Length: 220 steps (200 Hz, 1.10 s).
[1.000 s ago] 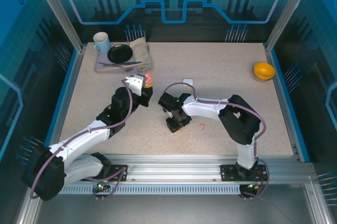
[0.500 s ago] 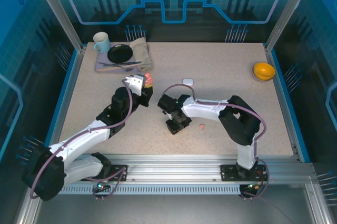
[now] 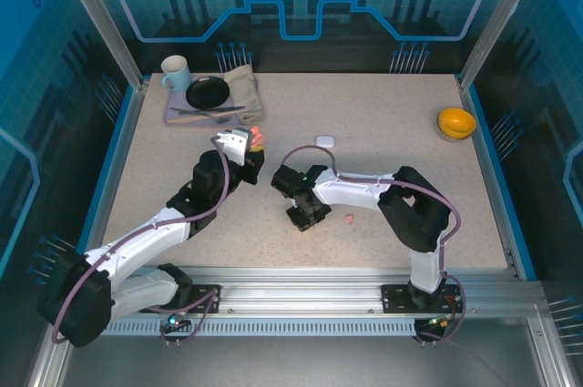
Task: Insert wireless bluetooth earbuds into charging case
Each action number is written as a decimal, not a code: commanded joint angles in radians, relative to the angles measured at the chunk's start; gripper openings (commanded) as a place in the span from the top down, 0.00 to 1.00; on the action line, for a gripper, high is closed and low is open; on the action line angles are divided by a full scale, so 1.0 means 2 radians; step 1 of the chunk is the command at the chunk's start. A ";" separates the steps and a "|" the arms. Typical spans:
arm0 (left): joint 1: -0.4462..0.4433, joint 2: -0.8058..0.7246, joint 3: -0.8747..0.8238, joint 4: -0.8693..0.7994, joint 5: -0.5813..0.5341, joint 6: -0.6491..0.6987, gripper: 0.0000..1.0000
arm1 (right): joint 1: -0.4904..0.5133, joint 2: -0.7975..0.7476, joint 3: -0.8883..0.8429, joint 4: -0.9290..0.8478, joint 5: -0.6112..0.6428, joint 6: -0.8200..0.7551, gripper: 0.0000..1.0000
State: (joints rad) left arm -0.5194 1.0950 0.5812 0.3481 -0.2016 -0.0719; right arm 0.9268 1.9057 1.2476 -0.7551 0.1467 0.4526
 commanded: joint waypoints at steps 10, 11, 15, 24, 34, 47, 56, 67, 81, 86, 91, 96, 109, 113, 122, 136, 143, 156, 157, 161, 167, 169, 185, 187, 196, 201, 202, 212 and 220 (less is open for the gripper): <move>0.005 -0.004 0.012 0.013 0.007 0.008 1.00 | -0.002 -0.033 -0.008 -0.025 0.039 0.031 0.77; 0.005 -0.004 0.012 0.013 0.007 0.008 1.00 | -0.002 -0.034 -0.008 -0.025 0.040 0.032 0.77; 0.005 -0.004 0.012 0.013 0.007 0.009 1.00 | -0.004 -0.039 -0.010 -0.025 0.043 0.036 0.77; 0.005 -0.003 0.012 0.013 0.006 0.009 1.00 | -0.007 -0.049 -0.014 -0.024 0.050 0.042 0.78; 0.004 -0.004 0.013 0.012 0.006 0.009 1.00 | -0.013 -0.063 -0.020 -0.022 0.055 0.048 0.78; 0.005 -0.005 0.012 0.012 0.006 0.009 1.00 | -0.021 -0.081 -0.030 -0.019 0.060 0.060 0.78; 0.005 -0.006 0.011 0.012 0.006 0.009 1.00 | -0.029 -0.097 -0.038 -0.014 0.061 0.068 0.78; 0.006 -0.007 0.010 0.013 0.007 0.008 1.00 | -0.040 -0.120 -0.050 -0.006 0.062 0.079 0.78; 0.007 -0.007 0.007 0.019 0.009 0.006 1.00 | -0.058 -0.153 -0.066 0.006 0.055 0.094 0.78; 0.008 -0.007 0.006 0.020 0.012 0.005 1.00 | -0.065 -0.170 -0.071 0.013 0.050 0.099 0.78; 0.008 -0.008 0.005 0.022 0.015 0.006 1.00 | -0.072 -0.187 -0.076 0.021 0.044 0.103 0.78; 0.008 -0.008 0.003 0.025 0.021 0.008 1.00 | -0.078 -0.203 -0.080 0.028 0.039 0.108 0.78; 0.008 -0.011 -0.006 0.045 0.039 0.011 1.00 | -0.094 -0.247 -0.086 0.052 0.025 0.116 0.78; 0.008 -0.012 -0.010 0.054 0.045 0.013 1.00 | -0.098 -0.260 -0.086 0.058 0.022 0.118 0.77; 0.009 -0.014 -0.016 0.071 0.059 0.016 1.00 | -0.107 -0.286 -0.081 0.068 0.018 0.124 0.77; 0.008 -0.014 -0.019 0.083 0.085 0.023 1.00 | -0.121 -0.317 -0.069 0.087 0.010 0.129 0.76; 0.008 -0.012 -0.018 0.088 0.100 0.025 1.00 | -0.127 -0.331 -0.063 0.098 0.007 0.133 0.76; 0.009 -0.009 -0.016 0.102 0.126 0.026 1.00 | -0.135 -0.352 -0.055 0.129 -0.001 0.141 0.75; 0.008 -0.009 -0.016 0.102 0.128 0.026 1.00 | -0.136 -0.352 -0.054 0.131 -0.002 0.142 0.75; 0.008 -0.007 -0.015 0.107 0.135 0.026 1.00 | -0.139 -0.358 -0.053 0.142 -0.004 0.146 0.75; 0.008 -0.005 -0.012 0.111 0.144 0.025 1.00 | -0.141 -0.365 -0.052 0.159 -0.007 0.150 0.75; 0.008 -0.005 -0.011 0.112 0.149 0.025 1.00 | -0.142 -0.368 -0.052 0.164 -0.008 0.151 0.75; 0.008 0.004 0.002 0.117 0.176 0.024 1.00 | -0.145 -0.381 -0.051 0.218 -0.012 0.166 0.74; 0.008 0.007 0.003 0.118 0.178 0.023 1.00 | -0.144 -0.382 -0.052 0.224 -0.013 0.168 0.74; 0.006 0.012 0.011 0.119 0.190 0.022 1.00 | -0.145 -0.386 -0.055 0.262 -0.018 0.177 0.74; 0.005 0.016 0.016 0.120 0.196 0.022 1.00 | -0.145 -0.388 -0.057 0.282 -0.022 0.183 0.74; 0.005 0.017 0.017 0.120 0.198 0.022 1.00 | -0.145 -0.388 -0.058 0.285 -0.022 0.185 0.74; 0.000 0.024 0.027 0.121 0.206 0.027 1.00 | -0.144 -0.388 -0.065 0.328 -0.030 0.196 0.74; -0.005 0.030 0.036 0.120 0.208 0.034 1.00 | -0.144 -0.385 -0.069 0.355 -0.035 0.207 0.74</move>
State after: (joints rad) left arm -0.5125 1.1244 0.5804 0.5297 0.1234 -0.0444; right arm 0.6476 1.1416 1.1233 -0.3019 0.1246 0.7856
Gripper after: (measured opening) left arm 0.231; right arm 0.261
